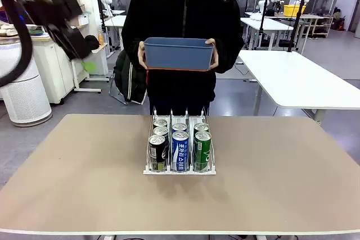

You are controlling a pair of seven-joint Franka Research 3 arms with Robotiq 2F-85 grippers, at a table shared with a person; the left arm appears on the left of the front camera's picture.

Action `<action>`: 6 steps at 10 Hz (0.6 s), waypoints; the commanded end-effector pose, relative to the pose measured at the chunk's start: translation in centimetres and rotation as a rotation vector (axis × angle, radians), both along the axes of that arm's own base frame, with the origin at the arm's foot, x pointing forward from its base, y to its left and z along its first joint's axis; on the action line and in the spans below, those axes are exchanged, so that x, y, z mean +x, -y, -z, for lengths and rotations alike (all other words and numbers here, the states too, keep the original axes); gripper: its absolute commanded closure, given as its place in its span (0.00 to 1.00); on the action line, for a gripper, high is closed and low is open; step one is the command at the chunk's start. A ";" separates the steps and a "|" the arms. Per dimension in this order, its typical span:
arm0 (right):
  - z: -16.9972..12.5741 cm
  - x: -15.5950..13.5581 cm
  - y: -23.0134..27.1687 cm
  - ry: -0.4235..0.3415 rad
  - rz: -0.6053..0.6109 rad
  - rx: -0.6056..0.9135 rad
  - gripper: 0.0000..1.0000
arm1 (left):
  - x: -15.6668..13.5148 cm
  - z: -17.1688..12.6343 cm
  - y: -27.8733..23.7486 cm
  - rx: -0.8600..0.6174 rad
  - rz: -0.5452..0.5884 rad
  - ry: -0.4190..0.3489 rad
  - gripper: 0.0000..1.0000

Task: Fill the beverage cans into the dispenser.
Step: Pick up the Ionic drink handed by the human.

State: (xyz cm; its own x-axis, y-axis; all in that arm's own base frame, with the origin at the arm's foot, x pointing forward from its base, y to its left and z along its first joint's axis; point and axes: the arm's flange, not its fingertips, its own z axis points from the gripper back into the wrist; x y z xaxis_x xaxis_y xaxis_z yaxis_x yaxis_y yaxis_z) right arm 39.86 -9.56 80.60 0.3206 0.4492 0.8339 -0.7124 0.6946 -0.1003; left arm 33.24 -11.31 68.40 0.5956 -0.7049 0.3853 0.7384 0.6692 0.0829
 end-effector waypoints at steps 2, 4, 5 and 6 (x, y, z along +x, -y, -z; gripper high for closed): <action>0.1 -0.1 -0.1 -0.001 -0.005 0.003 0.00 | 0.6 -5.2 -4.1 -0.127 0.069 0.103 0.00; 0.1 -0.1 -0.1 -0.001 -0.005 0.003 0.00 | 0.4 -7.6 -5.1 -0.190 0.093 0.185 0.00; 0.1 -0.1 -0.1 -0.001 -0.005 0.003 0.00 | -0.2 -9.1 -5.5 -0.204 0.069 0.218 0.00; 0.1 -0.1 -0.1 -0.001 -0.005 0.003 0.00 | -0.4 -10.2 -5.6 -0.200 0.059 0.243 0.00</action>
